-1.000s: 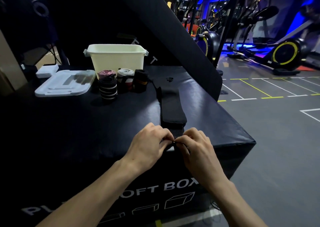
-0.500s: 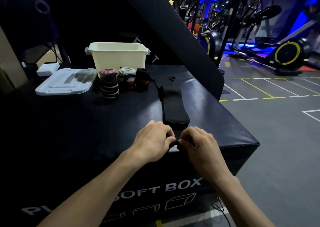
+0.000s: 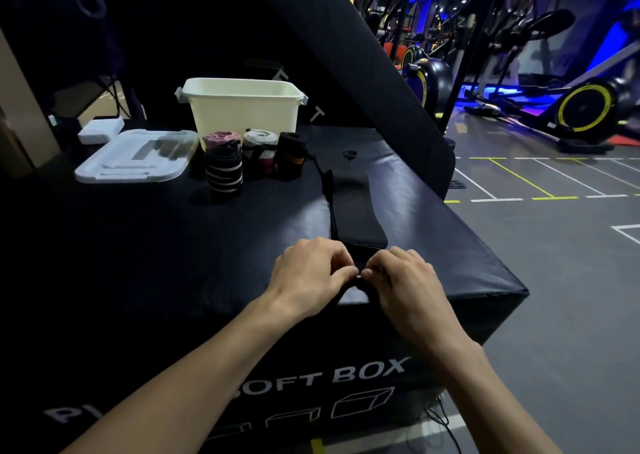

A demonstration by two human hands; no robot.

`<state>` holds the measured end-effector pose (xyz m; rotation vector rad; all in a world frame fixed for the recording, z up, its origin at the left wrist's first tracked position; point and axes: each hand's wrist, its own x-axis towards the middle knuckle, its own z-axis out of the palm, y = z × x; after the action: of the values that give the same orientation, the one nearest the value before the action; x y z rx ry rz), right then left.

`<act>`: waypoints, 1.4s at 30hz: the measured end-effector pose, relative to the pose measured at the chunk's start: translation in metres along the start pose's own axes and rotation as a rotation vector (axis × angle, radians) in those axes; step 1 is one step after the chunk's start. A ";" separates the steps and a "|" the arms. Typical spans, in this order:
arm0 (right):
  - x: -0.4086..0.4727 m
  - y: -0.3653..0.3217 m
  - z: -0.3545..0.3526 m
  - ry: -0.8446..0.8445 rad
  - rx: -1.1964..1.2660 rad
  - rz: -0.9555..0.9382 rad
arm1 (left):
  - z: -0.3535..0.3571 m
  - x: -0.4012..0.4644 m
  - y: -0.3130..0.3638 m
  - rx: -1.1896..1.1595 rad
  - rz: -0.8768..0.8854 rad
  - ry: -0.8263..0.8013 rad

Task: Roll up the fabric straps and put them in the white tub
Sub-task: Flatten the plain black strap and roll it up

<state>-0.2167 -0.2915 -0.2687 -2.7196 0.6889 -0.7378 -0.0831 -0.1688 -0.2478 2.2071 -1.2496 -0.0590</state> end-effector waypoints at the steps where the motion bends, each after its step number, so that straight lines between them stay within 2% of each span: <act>1: 0.001 0.000 0.001 0.000 0.000 0.006 | 0.001 -0.001 -0.002 -0.007 0.018 0.027; 6: 0.000 -0.001 -0.001 0.032 0.027 0.003 | 0.005 -0.003 -0.013 -0.100 0.148 0.034; 11: -0.004 0.004 -0.003 0.070 0.130 -0.046 | 0.007 0.000 -0.014 -0.068 0.188 0.053; 21: -0.001 0.007 -0.004 0.036 0.089 -0.064 | 0.009 0.008 -0.016 -0.112 0.120 0.021; 25: 0.003 0.009 -0.004 0.019 0.057 -0.071 | 0.009 0.005 -0.021 -0.139 0.144 0.074; 33: 0.002 0.013 -0.008 0.020 0.149 -0.069 | 0.005 0.004 -0.022 -0.129 0.183 0.036; 42: -0.005 0.012 -0.011 0.016 0.115 -0.105 | 0.009 0.008 -0.018 -0.153 0.074 0.008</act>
<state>-0.2308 -0.3001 -0.2654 -2.6645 0.4935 -0.7975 -0.0672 -0.1726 -0.2627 2.0274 -1.2777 -0.1121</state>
